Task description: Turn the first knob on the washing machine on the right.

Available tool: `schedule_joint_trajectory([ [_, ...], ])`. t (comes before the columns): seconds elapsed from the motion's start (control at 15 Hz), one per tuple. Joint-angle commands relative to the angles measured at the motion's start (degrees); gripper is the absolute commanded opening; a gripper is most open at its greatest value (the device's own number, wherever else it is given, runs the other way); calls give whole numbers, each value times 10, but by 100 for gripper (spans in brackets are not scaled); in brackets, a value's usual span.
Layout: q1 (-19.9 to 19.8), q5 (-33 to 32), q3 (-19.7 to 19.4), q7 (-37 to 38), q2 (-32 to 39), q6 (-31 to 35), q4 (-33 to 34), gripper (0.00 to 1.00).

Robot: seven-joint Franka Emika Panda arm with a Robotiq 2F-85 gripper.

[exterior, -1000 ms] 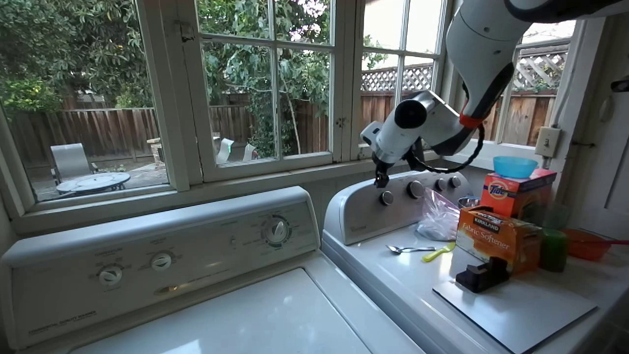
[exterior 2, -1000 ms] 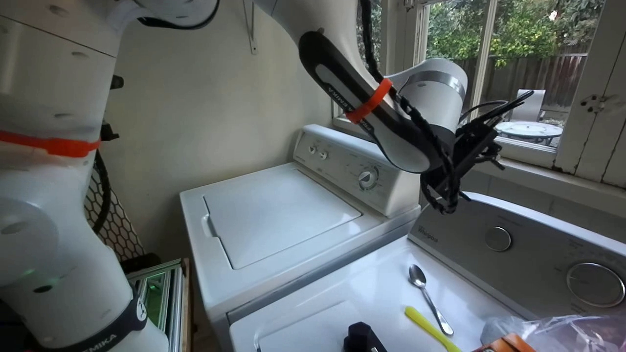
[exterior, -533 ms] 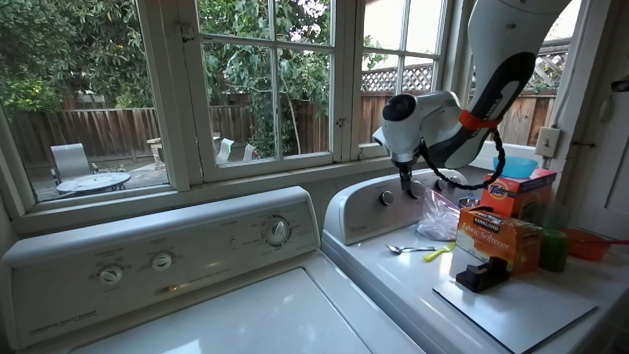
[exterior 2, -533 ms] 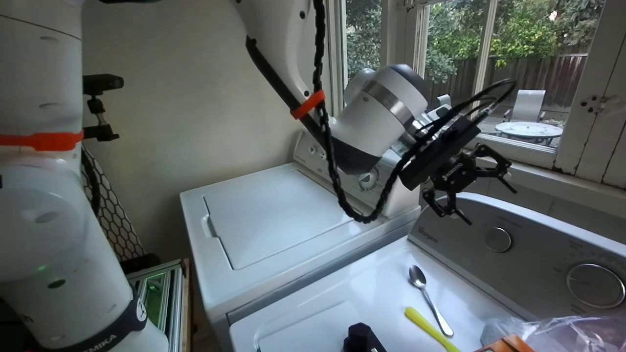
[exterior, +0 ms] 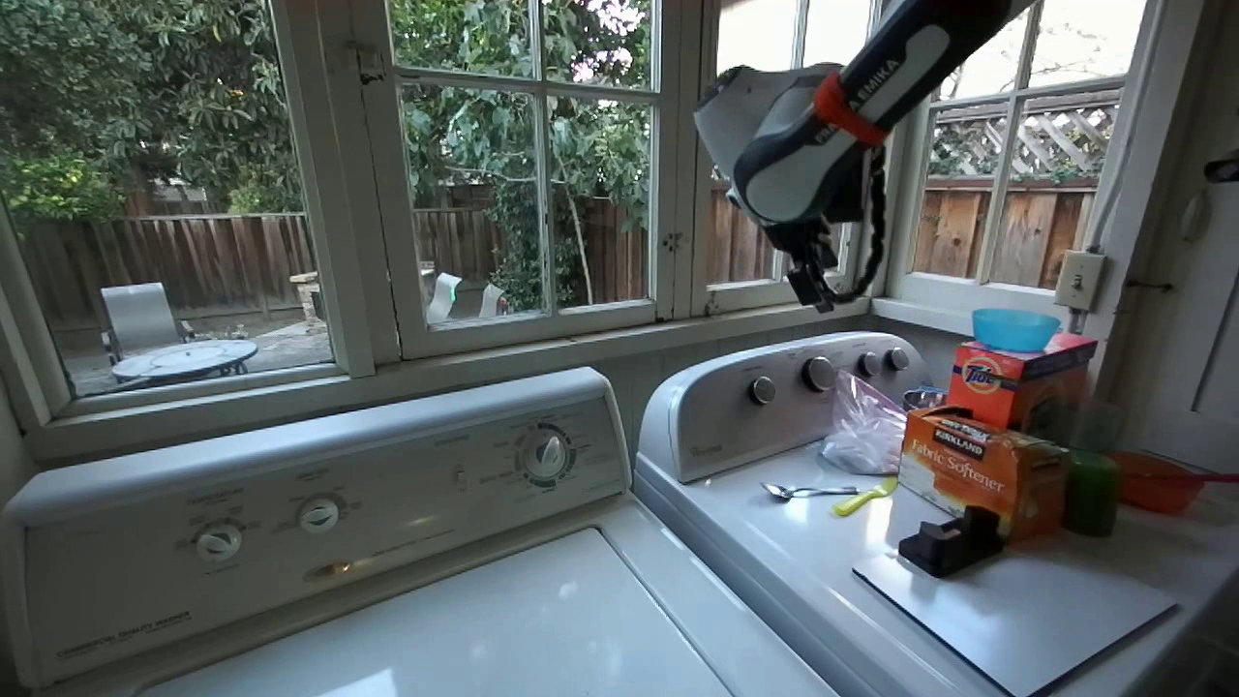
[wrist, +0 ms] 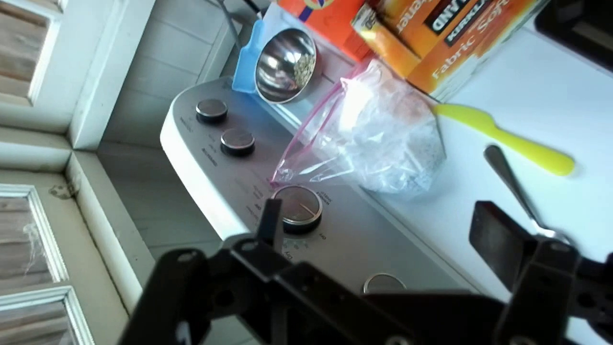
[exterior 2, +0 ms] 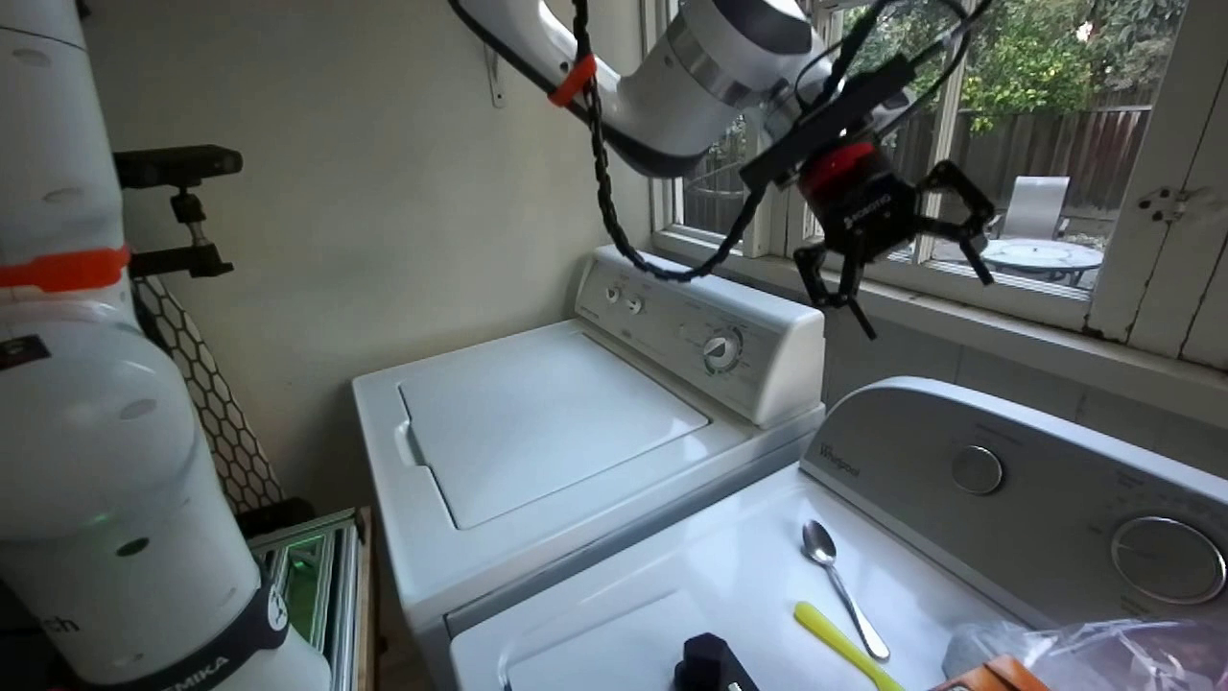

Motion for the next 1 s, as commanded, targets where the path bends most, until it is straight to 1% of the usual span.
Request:
schedule_joint_trajectory([
  [0.0,27,109,-20,-60,35,-159,129,100],
  [0.07,26,131,-21,-72,45,-206,167,100],
  [0.13,14,161,-15,-102,53,-253,207,100],
  [0.2,-95,171,95,-115,55,-299,245,100],
  [0.27,-117,186,109,-124,72,-340,281,100],
  [0.33,-155,201,137,-145,89,-369,317,100],
  [0.4,-154,148,170,-96,34,-322,240,100],
  [0.47,-177,161,183,-111,46,-343,267,100],
  [0.6,-199,171,189,-127,65,-350,293,100],
  [0.93,-201,171,194,-128,82,-354,305,100],
])
